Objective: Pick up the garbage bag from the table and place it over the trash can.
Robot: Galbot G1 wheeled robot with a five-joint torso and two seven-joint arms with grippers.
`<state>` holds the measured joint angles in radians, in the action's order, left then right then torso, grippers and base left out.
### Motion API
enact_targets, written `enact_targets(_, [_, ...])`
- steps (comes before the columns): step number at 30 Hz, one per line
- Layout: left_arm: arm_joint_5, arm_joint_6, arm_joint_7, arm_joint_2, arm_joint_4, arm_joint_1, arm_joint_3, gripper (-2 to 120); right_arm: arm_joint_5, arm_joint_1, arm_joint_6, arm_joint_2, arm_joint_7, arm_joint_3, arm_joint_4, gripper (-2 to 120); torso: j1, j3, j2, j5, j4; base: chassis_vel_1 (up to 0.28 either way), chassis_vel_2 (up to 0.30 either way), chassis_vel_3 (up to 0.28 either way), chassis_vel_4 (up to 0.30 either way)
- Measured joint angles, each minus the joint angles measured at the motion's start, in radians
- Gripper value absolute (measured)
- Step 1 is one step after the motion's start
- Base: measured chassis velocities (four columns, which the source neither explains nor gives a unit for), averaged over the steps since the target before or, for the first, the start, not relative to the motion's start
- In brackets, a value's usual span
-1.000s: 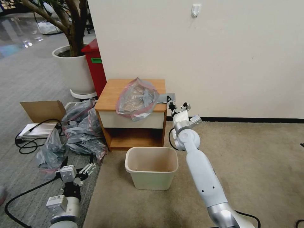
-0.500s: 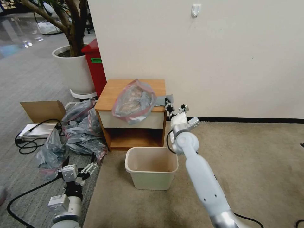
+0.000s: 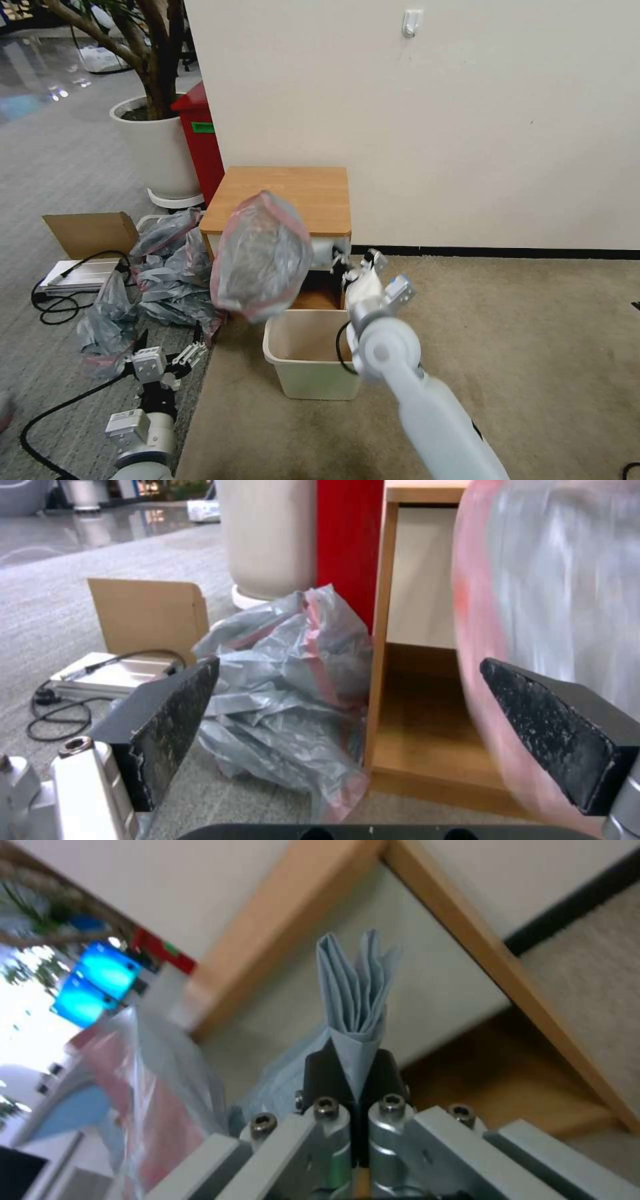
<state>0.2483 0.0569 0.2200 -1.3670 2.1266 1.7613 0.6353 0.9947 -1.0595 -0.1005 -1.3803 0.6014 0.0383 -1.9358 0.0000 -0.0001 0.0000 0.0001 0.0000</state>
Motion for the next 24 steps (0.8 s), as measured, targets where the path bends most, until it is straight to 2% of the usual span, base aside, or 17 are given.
enact_targets(13, [0.002,0.005,0.003,-0.002,0.009,0.005,0.005,98,-0.137,-0.179,-0.033,0.089,0.053,0.101,-0.031,0,0.0,0.0,0.0,-0.0001,-0.0001,0.0,0.0,0.0,0.0])
enact_targets(19, [-0.001,0.005,0.004,-0.006,0.017,0.005,-0.003,98,-0.143,-0.183,-0.03,0.088,0.081,0.113,-0.026,0,0.0,0.0,0.0,-0.0001,0.0,0.0,0.0,0.0,0.0])
enact_targets(24, [-0.013,0.005,0.004,-0.008,0.02,0.006,-0.015,98,-0.138,-0.178,-0.008,0.058,0.121,0.122,-0.014,0,0.0,0.0,0.0,-0.0001,0.0,0.0,0.0,0.0,0.0])
